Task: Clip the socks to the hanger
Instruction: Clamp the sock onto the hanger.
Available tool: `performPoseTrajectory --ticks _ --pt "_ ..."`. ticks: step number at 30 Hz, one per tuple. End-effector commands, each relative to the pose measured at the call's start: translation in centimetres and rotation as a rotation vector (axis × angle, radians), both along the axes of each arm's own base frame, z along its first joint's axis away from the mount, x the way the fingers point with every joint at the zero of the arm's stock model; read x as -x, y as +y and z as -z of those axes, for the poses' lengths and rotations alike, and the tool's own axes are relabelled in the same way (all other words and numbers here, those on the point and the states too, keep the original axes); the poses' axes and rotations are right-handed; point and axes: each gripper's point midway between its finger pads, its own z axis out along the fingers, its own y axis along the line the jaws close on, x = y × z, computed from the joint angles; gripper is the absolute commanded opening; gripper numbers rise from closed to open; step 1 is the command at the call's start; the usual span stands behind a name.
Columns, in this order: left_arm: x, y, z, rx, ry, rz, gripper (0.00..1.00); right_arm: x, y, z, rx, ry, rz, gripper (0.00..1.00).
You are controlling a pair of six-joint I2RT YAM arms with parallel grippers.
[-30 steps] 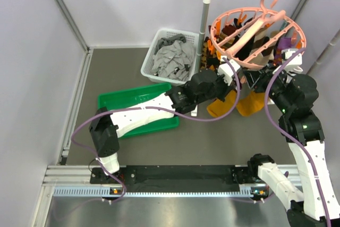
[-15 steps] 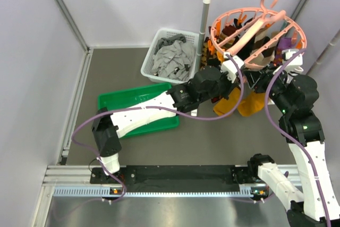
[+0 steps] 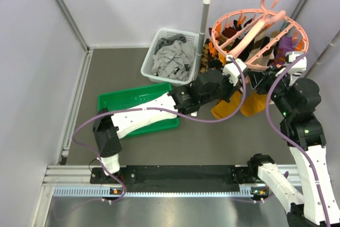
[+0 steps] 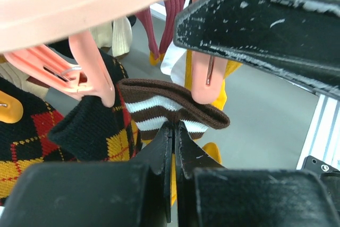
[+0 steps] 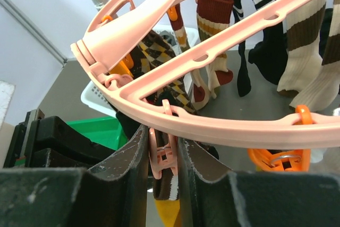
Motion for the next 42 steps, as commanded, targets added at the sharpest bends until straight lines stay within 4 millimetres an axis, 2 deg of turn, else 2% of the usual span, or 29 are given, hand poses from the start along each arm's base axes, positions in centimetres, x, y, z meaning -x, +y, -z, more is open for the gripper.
performPoseTrajectory --ticks 1,17,30,42 --pt "0.4 0.2 -4.3 0.090 -0.028 -0.006 0.00 0.1 -0.2 -0.3 0.013 -0.031 0.012 0.00" --pt "1.1 0.2 -5.8 0.108 -0.031 0.008 0.00 -0.1 -0.7 -0.2 0.024 -0.032 0.033 0.00" --pt "1.6 0.5 -5.8 0.095 -0.019 0.019 0.00 -0.2 -0.8 -0.2 0.034 -0.039 0.039 0.00" --pt "2.0 0.1 -7.8 0.160 -0.014 0.041 0.00 0.0 -0.1 0.0 0.014 -0.036 0.004 0.00"
